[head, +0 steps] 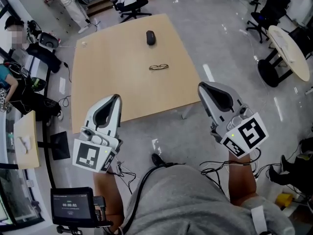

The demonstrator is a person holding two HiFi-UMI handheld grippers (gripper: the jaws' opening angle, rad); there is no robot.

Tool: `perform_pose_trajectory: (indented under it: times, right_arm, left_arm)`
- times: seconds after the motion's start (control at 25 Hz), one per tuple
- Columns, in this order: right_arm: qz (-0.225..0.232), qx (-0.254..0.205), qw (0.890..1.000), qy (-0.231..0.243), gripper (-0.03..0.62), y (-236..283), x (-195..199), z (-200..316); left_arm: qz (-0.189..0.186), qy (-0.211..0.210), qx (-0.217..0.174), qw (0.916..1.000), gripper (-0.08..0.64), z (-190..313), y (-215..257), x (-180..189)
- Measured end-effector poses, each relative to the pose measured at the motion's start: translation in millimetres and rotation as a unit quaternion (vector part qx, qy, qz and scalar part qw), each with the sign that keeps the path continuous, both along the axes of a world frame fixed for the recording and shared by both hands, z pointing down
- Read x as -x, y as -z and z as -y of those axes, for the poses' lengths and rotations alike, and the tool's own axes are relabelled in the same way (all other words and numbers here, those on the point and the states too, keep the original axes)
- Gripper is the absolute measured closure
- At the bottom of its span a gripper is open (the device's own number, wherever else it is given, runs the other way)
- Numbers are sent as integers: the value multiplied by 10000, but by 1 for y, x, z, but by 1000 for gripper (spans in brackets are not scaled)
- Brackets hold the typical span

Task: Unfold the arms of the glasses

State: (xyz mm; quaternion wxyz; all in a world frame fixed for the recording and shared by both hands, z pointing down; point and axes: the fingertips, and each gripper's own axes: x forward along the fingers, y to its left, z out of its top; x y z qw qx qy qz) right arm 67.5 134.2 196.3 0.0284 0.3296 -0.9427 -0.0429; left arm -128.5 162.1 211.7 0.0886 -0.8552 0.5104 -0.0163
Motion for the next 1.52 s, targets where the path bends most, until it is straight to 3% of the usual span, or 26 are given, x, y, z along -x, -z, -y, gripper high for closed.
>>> perform_pose_trajectory:
  times: [0.24,0.68,1.16,1.36,1.52]
  right_arm:
    - [-78,63,9998,-160,584,-13,62,49]
    - [-256,304,9991,-111,584,-27,67,78]
    - [-317,873,9952,323,584,-88,57,266]
    - [-381,943,9925,677,584,-103,61,320]
    - [-428,1150,9891,812,584,-122,72,346]
  left_arm:
    - [-89,-247,-26,9997,555,55,-13,49]
    - [-157,-266,147,9994,555,77,-22,46]
    - [-24,11,558,9984,555,252,-69,14]
    - [-112,228,537,9982,555,303,-78,5]
    - [-143,285,747,9967,555,326,-97,10]
